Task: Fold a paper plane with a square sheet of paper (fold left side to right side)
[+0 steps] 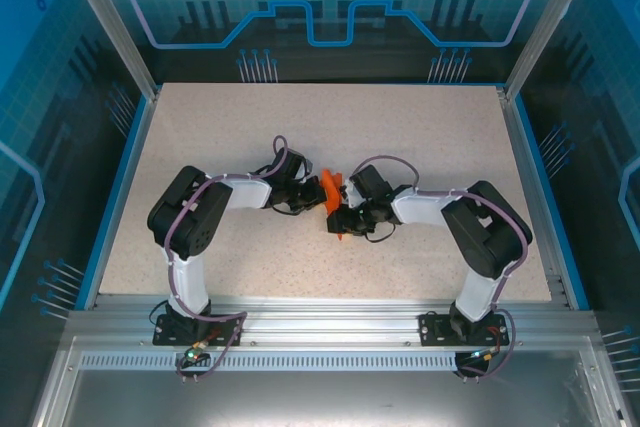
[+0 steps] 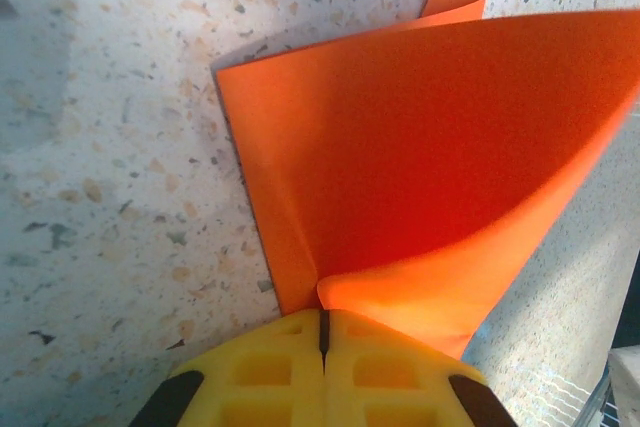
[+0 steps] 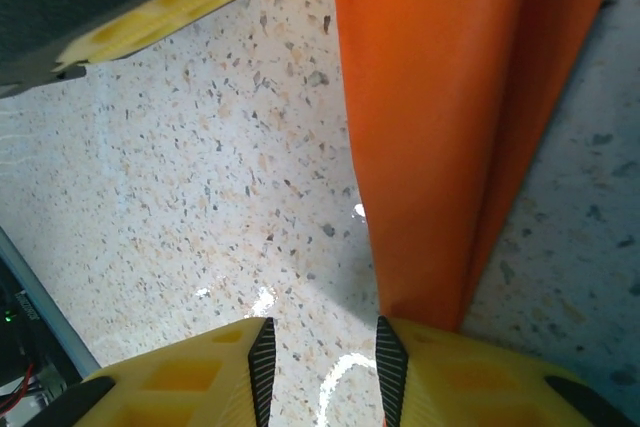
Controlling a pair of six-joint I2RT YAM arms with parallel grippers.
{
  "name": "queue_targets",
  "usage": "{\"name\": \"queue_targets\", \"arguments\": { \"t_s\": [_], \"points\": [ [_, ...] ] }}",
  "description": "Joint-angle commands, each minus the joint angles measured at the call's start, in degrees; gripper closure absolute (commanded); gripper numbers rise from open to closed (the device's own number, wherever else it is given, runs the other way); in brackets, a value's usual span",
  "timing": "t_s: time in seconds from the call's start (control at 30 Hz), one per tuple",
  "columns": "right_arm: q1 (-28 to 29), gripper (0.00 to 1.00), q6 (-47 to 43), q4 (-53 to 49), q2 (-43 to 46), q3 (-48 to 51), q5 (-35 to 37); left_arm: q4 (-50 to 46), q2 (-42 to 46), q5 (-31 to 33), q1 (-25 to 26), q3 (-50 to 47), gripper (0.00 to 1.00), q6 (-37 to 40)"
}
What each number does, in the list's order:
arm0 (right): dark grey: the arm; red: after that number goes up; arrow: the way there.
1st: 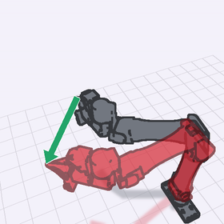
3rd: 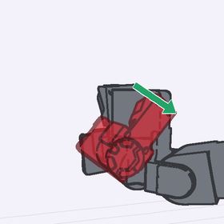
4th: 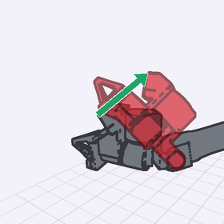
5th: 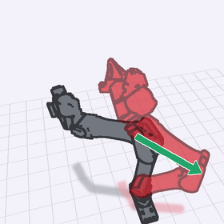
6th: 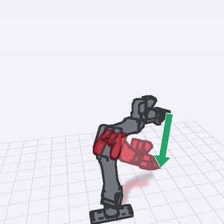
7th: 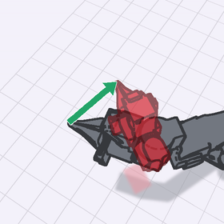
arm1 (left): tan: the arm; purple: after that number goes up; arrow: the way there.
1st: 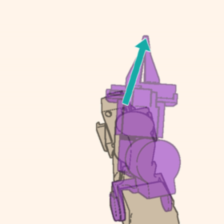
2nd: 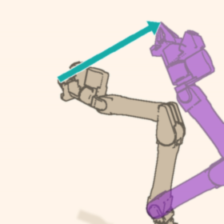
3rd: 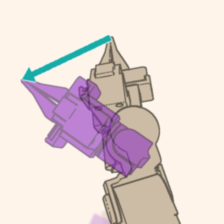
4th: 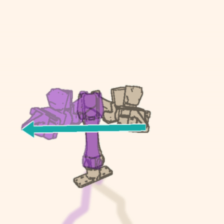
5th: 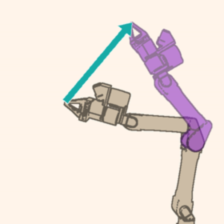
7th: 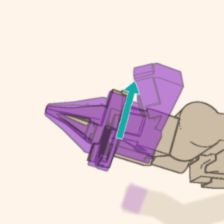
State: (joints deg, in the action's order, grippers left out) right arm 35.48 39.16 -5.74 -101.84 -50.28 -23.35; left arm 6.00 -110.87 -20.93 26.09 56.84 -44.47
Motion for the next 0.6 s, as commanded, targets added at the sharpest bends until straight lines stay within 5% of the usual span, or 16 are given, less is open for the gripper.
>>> {"name": "queue_targets", "arguments": {
  "t_s": [0.0, 0.57],
  "points": [
    [1.4, 0.65, -0.9, -6.5, -1.7, 0.2, -0.1, -3.5, -2.8, 5.1, -2.2, -1.7, 1.00, 1.2],
    [0.6, 0.63, -1.7, -7.8, 6.4, -1.1, -1.8, -3.6, -3.4, 5.2, -2.3, -1.6, 1.00, 1.2]
  ]
}}
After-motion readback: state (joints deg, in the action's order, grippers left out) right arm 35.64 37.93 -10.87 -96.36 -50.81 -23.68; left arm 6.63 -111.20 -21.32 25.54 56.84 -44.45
